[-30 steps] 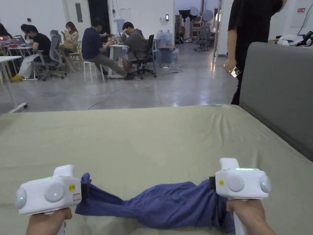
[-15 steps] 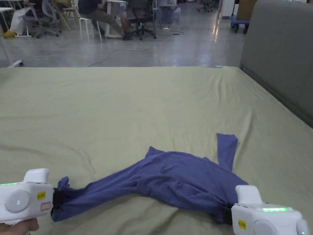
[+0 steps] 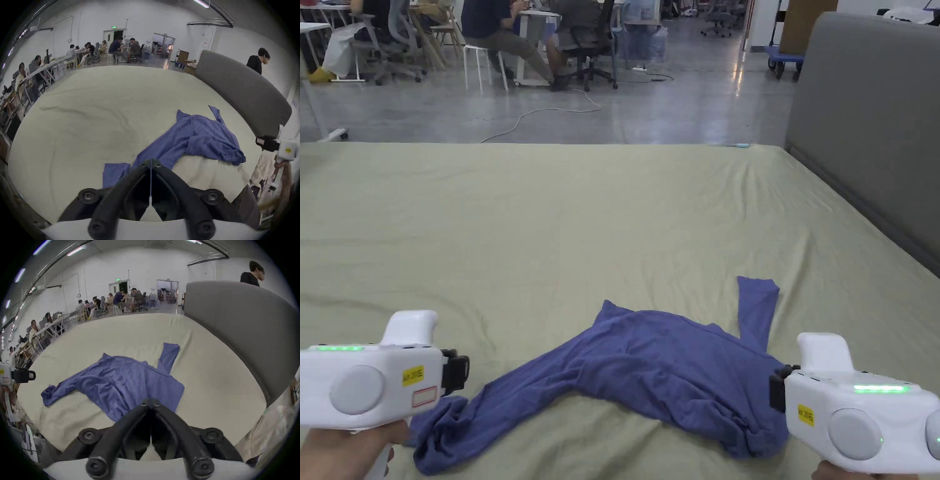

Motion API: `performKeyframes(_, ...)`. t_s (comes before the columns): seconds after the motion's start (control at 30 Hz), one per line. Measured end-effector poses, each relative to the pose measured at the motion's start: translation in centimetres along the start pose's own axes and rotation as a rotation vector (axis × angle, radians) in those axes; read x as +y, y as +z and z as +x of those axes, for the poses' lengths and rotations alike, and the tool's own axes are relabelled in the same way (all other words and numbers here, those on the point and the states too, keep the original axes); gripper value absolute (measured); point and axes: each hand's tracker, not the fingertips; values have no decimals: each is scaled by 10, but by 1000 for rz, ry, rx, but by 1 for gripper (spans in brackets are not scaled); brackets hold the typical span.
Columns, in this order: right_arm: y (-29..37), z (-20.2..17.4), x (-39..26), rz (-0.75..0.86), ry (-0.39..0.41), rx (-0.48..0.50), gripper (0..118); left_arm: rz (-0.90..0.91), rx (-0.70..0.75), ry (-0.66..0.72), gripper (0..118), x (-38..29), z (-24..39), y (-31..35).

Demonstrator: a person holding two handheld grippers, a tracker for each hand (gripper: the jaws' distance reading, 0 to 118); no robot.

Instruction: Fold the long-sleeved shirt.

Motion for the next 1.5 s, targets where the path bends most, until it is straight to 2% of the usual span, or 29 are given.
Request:
performKeyframes(0.07, -5, 6, -9, -20, 0, 82, 0, -34, -37, -32, 0, 1, 10, -10)
performKeyframes(0.13, -7, 8, -14, -20, -35, 80, 0, -48, -57, -19, 0, 3, 10, -26)
performKeyframes(0.2, -9, 12, -16, -25, -29, 65, 0, -48, -77, -14, 1, 12, 18, -39)
performKeyframes(0.23, -12, 13, -17, -29, -28, 52, 0, -47, -86, -22, 25, 19, 22, -48)
performKeyframes(0.3, -16, 19, -19, -42, -41, 33, 0, -36, -86, -58, 99, 34, 36, -68)
performKeyframes(0.33, -18, 24, -20, -48, -58, 26, 0, -44, -85, -70, 118, 44, 44, -83)
performKeyframes(0.47, -21, 40, -28, -61, -118, 15, 0, -53, -135, -118, 118, 82, 84, -138)
performKeyframes(0.7, -33, 51, -39, -124, -171, 4, 0, -117, -223, -222, 117, 116, 172, -253)
performKeyframes(0.8, -37, 56, -43, -143, -197, 3, 0, -148, -227, -263, 113, 122, 204, -296)
performKeyframes(0.9, -39, 61, -43, -153, -205, -5, 0, -209, -227, -278, 101, 123, 226, -329)
performKeyframes(1.0, -42, 66, -41, -159, -205, -18, 0, -338, -164, -353, 75, 112, 241, -347)
performKeyframes(1.03, -43, 68, -40, -160, -210, -22, 0, -306, -115, -405, 62, 110, 243, -343)
performKeyframes(1.1, -48, 72, -37, -161, -222, -26, 0, -274, -165, -400, 0, 118, 246, -328)
performKeyframes(1.13, -53, 73, -34, -161, -227, -30, 0, -253, -209, -409, 0, 120, 249, -322)
performKeyframes(1.2, -66, 75, -25, -155, -233, -29, 0, -202, -187, -478, 0, 131, 249, -306)
performKeyframes(1.23, -74, 77, -18, -150, -240, -27, 22, -212, -198, -495, 0, 136, 248, -302)
performKeyframes(1.27, -85, 79, -9, -148, -249, -27, 51, -205, -195, -495, 0, 140, 246, -297)
performKeyframes(1.3, -97, 81, -1, -153, -260, -23, 74, -196, -194, -496, 0, 134, 246, -297)
performKeyframes(1.33, -110, 83, 8, -167, -279, -11, 79, -185, -195, -488, 0, 136, 244, -293)
performKeyframes(1.43, -146, 85, 25, -181, -324, 18, 77, -148, -218, -419, 0, 144, 237, -279)
performKeyframes(1.5, -170, 82, 35, -213, -320, 23, 76, -129, -229, -405, 0, 150, 231, -266)
